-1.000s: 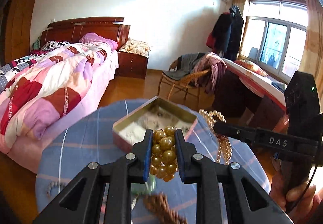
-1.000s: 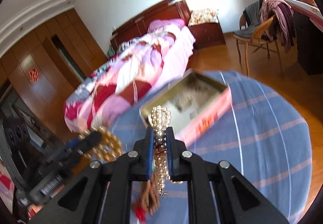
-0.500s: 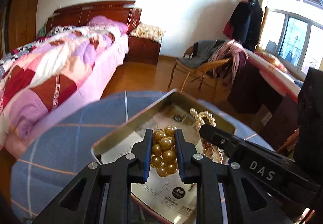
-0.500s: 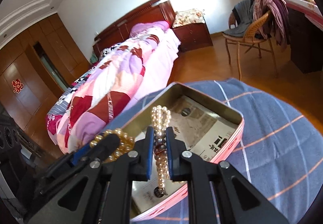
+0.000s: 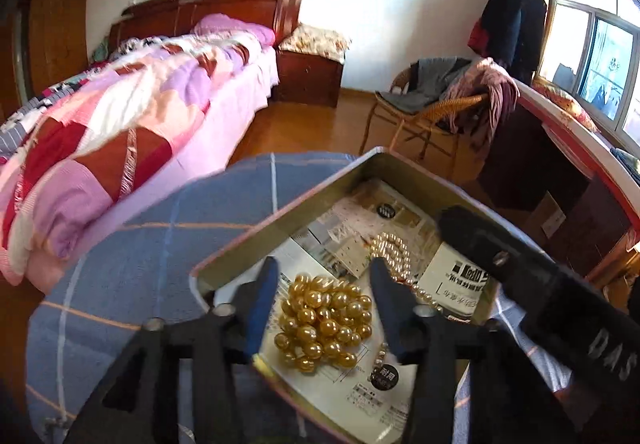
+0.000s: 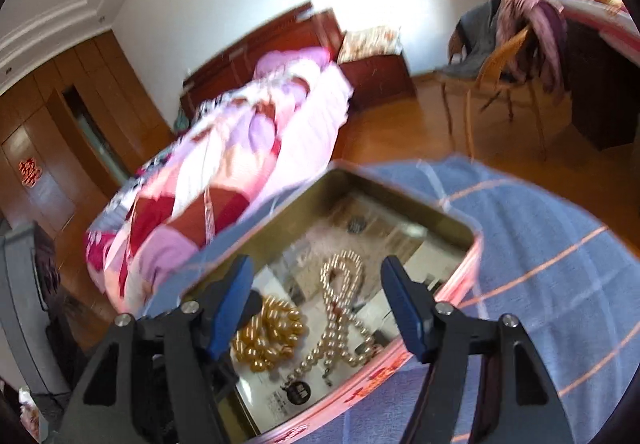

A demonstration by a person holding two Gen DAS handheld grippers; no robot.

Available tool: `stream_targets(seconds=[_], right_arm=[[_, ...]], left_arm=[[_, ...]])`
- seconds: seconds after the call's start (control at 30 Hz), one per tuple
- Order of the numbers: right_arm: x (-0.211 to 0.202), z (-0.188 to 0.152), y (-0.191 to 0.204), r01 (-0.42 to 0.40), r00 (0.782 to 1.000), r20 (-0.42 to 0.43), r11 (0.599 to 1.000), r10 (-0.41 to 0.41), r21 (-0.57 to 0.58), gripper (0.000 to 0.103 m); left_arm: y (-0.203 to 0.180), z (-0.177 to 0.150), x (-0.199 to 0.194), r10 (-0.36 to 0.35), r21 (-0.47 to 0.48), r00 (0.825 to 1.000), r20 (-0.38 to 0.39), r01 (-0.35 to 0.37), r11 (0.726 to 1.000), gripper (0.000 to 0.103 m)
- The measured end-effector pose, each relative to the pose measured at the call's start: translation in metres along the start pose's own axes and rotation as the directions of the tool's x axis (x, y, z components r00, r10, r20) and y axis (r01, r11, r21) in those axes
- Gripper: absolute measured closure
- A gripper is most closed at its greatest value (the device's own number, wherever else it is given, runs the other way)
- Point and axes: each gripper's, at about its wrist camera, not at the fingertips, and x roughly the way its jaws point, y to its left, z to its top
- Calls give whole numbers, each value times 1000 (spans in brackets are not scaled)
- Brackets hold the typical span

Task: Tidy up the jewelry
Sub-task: 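Carry both held pieces into the pink tin and open both tools, then withdraw both tools from the tin back over the table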

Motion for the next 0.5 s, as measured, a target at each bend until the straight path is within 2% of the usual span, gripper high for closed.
stream_targets(seconds=[0.1,0.27,0.5], right_arm=[[-19,2,5,61,998,16,998,-61,-7,32],[-34,-14,18,174,984,-29,982,-177,-77,32],[-58,-39,32,190,978,-63,975,-198,-111,32]], left_arm=[[4,0,-22,31,4,999,23,-31,1000,47],[8,-13,-44,83,30,996,19,-84,996,45],[16,-45,-81,123,24,992,24,-124,992,45]])
